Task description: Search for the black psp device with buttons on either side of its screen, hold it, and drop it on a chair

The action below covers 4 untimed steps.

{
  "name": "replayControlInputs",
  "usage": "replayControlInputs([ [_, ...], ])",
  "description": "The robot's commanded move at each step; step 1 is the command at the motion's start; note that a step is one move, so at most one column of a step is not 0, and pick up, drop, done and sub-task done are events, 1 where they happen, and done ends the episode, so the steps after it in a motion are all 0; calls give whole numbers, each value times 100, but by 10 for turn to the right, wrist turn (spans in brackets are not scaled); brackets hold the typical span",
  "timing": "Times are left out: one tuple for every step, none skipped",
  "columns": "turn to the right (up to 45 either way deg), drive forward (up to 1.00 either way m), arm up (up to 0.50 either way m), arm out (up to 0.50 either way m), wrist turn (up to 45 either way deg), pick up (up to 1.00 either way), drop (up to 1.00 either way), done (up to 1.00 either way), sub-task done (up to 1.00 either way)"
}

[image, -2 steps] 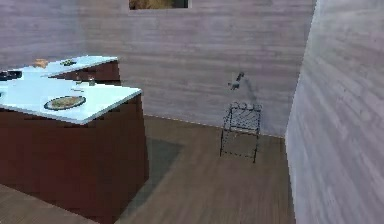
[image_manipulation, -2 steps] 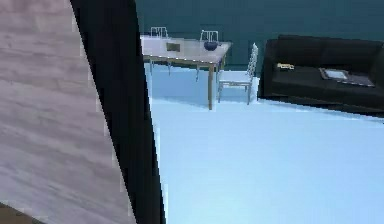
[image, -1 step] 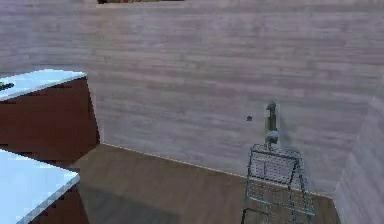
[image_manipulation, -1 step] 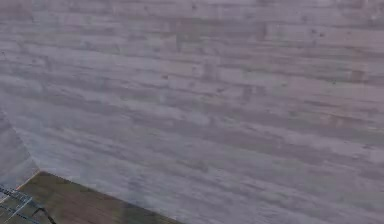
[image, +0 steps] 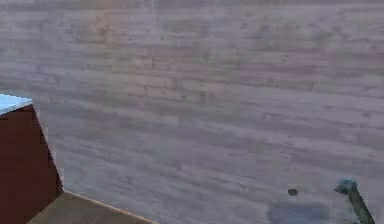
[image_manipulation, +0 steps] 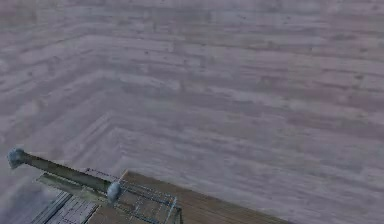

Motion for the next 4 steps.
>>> replayControlInputs([
  [-360, 0, 0, 0, 0, 0, 0, 0, 0],
  [0, 35, 0, 0, 0, 0, 0, 0, 0],
  [-450, 0, 0, 0, 0, 0, 0, 0, 0],
  [0, 75, 0, 0, 0, 0, 0, 0, 0],
])
